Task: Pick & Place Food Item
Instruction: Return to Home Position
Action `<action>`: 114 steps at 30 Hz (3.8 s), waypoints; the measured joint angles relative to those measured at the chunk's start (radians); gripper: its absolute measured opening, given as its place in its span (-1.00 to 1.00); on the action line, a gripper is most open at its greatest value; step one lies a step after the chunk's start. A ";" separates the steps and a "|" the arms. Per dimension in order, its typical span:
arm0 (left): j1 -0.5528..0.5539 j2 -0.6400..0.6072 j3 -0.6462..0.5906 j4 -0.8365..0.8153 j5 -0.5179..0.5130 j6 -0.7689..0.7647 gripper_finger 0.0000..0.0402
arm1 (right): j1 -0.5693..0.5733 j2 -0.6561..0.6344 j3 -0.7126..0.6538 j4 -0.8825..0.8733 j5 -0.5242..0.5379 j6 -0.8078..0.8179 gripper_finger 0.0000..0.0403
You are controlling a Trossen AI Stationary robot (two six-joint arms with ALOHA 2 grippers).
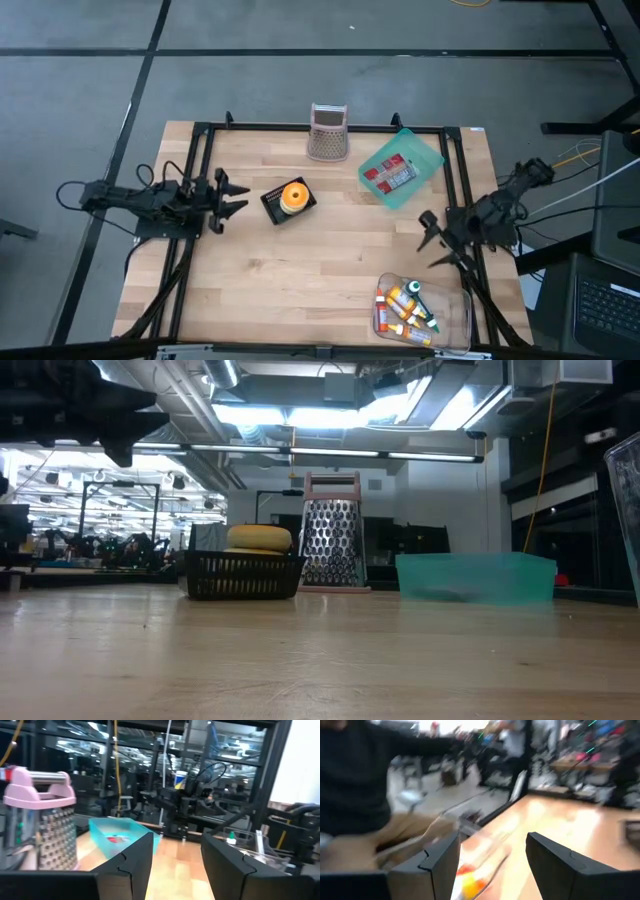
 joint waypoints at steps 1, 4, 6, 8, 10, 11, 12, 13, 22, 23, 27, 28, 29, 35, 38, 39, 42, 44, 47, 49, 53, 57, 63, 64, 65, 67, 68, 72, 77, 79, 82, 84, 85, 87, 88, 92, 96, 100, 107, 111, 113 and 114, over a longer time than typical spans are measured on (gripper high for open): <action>0.010 0.000 0.000 0.001 0.000 -0.001 -0.20 | -0.026 -0.029 0.000 0.000 0.000 0.000 0.11; 0.040 0.000 0.000 0.002 0.000 0.000 -0.21 | -0.097 -0.055 0.001 0.018 0.004 0.000 0.11; 0.057 0.000 0.000 0.003 0.000 -0.001 -0.22 | -0.134 -0.054 0.000 0.025 0.005 0.000 0.11; 0.076 0.000 0.000 0.002 -0.001 0.000 -0.22 | -0.164 -0.055 0.000 0.009 0.009 0.000 0.11; 0.097 0.000 0.000 0.003 0.000 -0.001 -0.21 | -0.188 -0.054 -0.001 -0.002 0.009 0.000 0.11; 0.112 0.000 0.000 0.001 0.000 0.000 -0.20 | -0.198 -0.055 -0.001 0.001 0.008 0.000 0.11; 0.128 0.000 0.000 0.000 0.000 0.000 -0.20 | -0.208 -0.055 0.000 0.005 0.008 0.000 0.11; 0.146 0.000 0.000 0.002 0.000 -0.001 -0.20 | -0.216 -0.054 0.000 0.002 0.009 0.000 0.11; 0.235 0.000 0.000 0.002 -0.025 -0.001 -0.21 | -0.228 -0.054 0.000 0.002 0.011 0.000 0.11; 0.237 0.000 0.000 0.002 -0.025 0.000 -0.21 | -0.228 -0.054 0.000 0.002 0.011 0.000 0.11; 0.236 0.000 0.000 0.002 -0.025 0.000 -0.20 | -0.228 -0.054 0.000 0.002 0.011 0.000 0.11; 0.236 0.000 0.000 0.002 -0.025 0.000 -0.20 | -0.228 -0.054 0.000 0.002 0.011 0.000 0.11; 0.236 0.000 0.000 0.002 -0.025 -0.001 -0.20 | -0.228 -0.054 0.000 0.002 0.011 0.000 0.11; 0.236 0.000 0.000 0.002 -0.026 0.000 -0.21 | -0.228 -0.054 0.000 0.002 0.011 0.000 0.11; 0.236 0.000 0.000 0.002 -0.026 -0.001 -0.20 | -0.228 -0.054 0.000 0.002 0.011 0.000 0.11; 0.236 0.000 0.000 0.002 -0.026 0.000 -0.20 | -0.228 -0.054 0.000 0.002 0.011 0.000 0.11; 0.236 0.000 0.000 0.002 -0.026 0.000 -0.20 | -0.228 -0.054 0.000 0.002 0.011 0.000 0.11; 0.236 0.000 0.000 0.002 -0.026 -0.001 -0.21 | -0.228 -0.054 0.000 0.002 0.011 0.000 0.11; 0.236 0.000 0.000 0.002 -0.026 0.000 -0.22 | -0.228 -0.054 0.000 0.002 0.011 0.000 0.11; 0.236 0.000 0.000 0.002 -0.026 -0.001 -0.21 | -0.228 -0.054 0.000 0.002 0.011 0.000 0.11; 0.236 0.000 0.000 0.002 -0.026 -0.001 -0.20 | -0.228 -0.054 0.000 0.002 0.011 0.000 0.11; 0.236 0.000 0.000 0.002 -0.026 0.000 -0.21 | -0.228 -0.054 0.000 0.002 0.011 0.000 0.11; 0.236 0.000 0.000 0.002 -0.026 -0.001 -0.21 | -0.228 -0.054 0.000 0.002 0.011 0.000 0.11; 0.236 0.000 0.000 0.002 -0.026 -0.001 -0.20 | -0.228 -0.054 0.000 0.002 0.011 0.000 0.11; 0.236 0.000 0.000 0.002 -0.026 0.000 -0.20 | -0.228 -0.054 0.000 0.002 0.011 0.000 0.11; 0.236 0.000 0.000 0.002 -0.026 -0.001 -0.20 | -0.228 -0.054 0.000 0.002 0.011 0.000 0.11; 0.236 0.000 0.000 0.002 -0.026 -0.001 -0.20 | -0.228 -0.054 0.000 0.002 0.011 0.000 0.11; 0.236 0.000 0.000 0.002 -0.026 -0.001 -0.22 | -0.228 -0.054 0.000 0.002 0.011 0.000 0.11; 0.236 0.000 0.000 0.002 -0.026 0.000 -0.20 | -0.228 -0.054 0.000 0.002 0.011 0.000 0.11; 0.236 0.000 0.000 0.002 -0.026 -0.001 -0.19 | -0.228 -0.054 0.000 0.002 0.011 0.000 0.11; 0.236 0.000 0.000 0.002 -0.026 -0.001 -0.20 | -0.228 -0.054 0.000 0.002 0.011 0.000 0.11; 0.236 0.000 0.000 0.002 -0.026 0.000 -0.21 | -0.228 -0.054 0.000 0.002 0.011 0.000 0.11; 0.236 0.000 0.000 0.002 -0.026 0.000 -0.21 | -0.228 -0.054 0.000 0.002 0.011 0.000 0.11; 0.236 0.000 0.000 0.002 -0.026 -0.001 -0.22 | -0.228 -0.054 0.000 0.002 0.011 0.000 0.11; 0.236 0.000 0.000 0.002 -0.026 0.000 -0.21 | -0.228 -0.054 0.000 0.002 0.011 0.000 0.11; 0.236 0.000 0.000 0.002 -0.026 0.000 -0.19 | -0.228 -0.054 0.000 0.002 0.011 0.000 0.11; 0.236 0.000 0.000 0.002 -0.026 0.000 -0.20 | -0.228 -0.054 0.000 0.002 0.011 0.000 0.11; 0.236 0.000 0.000 0.002 -0.026 -0.001 -0.22 | -0.228 -0.054 0.000 0.002 0.011 0.000 0.11; 0.236 0.000 0.000 0.002 -0.026 0.000 -0.20 | -0.228 -0.054 0.000 0.002 0.011 0.000 0.11; 0.236 0.000 0.000 0.002 -0.026 0.000 -0.21 | -0.228 -0.054 0.000 0.002 0.011 0.000 0.11; 0.236 0.000 0.000 0.002 -0.026 -0.001 -0.22 | -0.228 -0.054 0.000 0.002 0.011 0.000 0.11; 0.236 0.000 0.000 0.002 -0.026 -0.001 -0.22 | -0.228 -0.054 0.000 0.002 0.011 0.000 0.11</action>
